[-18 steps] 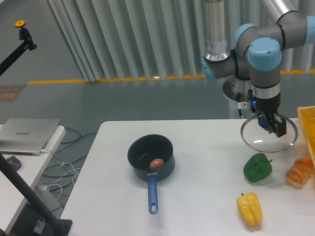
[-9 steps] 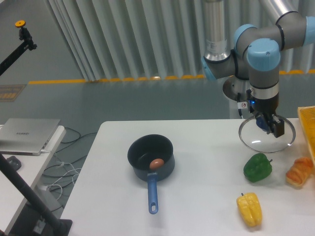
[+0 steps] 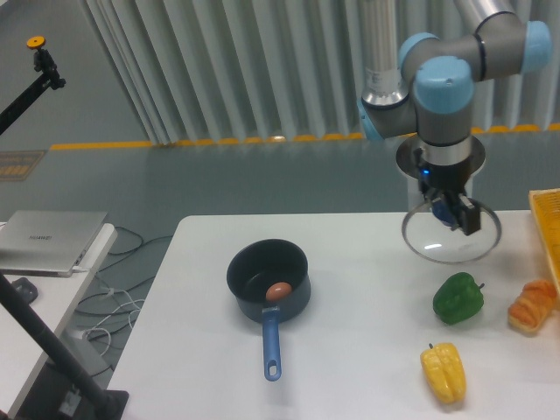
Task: Close the pot lid
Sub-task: 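Carry the held glass lid over toward the dark blue saucepan, then lower the glass lid onto the saucepan rim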
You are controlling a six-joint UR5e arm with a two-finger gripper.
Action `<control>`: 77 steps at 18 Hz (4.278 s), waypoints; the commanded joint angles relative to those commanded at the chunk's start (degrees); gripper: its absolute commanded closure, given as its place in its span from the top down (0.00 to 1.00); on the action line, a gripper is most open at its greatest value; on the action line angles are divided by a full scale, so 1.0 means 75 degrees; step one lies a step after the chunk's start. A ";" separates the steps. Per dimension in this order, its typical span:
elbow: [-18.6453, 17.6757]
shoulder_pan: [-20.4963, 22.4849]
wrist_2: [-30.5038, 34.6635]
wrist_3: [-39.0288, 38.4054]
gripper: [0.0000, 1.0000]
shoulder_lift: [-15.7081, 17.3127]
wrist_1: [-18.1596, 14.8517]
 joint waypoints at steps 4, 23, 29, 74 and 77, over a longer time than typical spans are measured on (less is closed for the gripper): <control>0.0141 -0.0539 0.0000 -0.0750 0.50 -0.0070 0.0023; 0.1406 -0.3117 0.0514 -0.3422 0.50 -0.1382 0.0082; 0.1640 -0.3634 0.0680 -0.3821 0.50 -0.1781 0.0082; 0.1723 -0.4361 0.0445 -0.4384 0.49 -0.2637 0.1183; 0.1734 -0.4338 0.0445 -0.4361 0.49 -0.2660 0.1183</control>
